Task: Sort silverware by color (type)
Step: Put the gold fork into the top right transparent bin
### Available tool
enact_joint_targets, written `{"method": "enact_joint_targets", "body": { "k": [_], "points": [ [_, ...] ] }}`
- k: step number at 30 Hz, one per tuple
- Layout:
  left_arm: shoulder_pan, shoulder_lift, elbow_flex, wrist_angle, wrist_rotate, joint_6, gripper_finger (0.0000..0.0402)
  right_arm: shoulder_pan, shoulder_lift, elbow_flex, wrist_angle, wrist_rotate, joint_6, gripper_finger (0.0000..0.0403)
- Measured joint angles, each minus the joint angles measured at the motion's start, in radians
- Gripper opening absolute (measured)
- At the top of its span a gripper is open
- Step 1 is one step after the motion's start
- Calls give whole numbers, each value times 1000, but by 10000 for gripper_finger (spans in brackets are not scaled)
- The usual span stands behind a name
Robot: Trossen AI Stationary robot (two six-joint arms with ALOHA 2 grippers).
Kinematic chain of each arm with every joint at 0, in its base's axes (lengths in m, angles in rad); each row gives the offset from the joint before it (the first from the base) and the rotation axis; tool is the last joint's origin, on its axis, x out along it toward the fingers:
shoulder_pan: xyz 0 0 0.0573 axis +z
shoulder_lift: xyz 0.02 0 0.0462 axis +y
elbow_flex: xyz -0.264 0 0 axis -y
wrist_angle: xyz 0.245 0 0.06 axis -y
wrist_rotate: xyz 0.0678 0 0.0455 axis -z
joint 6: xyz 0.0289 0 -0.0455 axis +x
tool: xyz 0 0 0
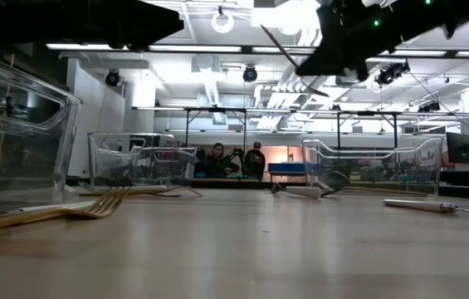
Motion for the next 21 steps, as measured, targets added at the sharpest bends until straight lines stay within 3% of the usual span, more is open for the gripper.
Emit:
{"method": "enact_joint_targets", "body": {
  "k": [5, 9, 13, 21],
  "points": [
    [0, 0, 0, -10, -29, 22, 157, -135, -68, 123, -665, 29, 188, 2],
    [0, 0, 0, -8, -36, 5, 157, -257, -53, 144, -970, -48, 277, 2],
    [0, 0, 0, -8, -36, -12, 157, -359, -23, 144, -1065, -120, 257, 2],
    [0, 0, 0, -8, -36, -13, 157, -518, 83, 144, -1042, -231, 50, 2]
  ]
}}
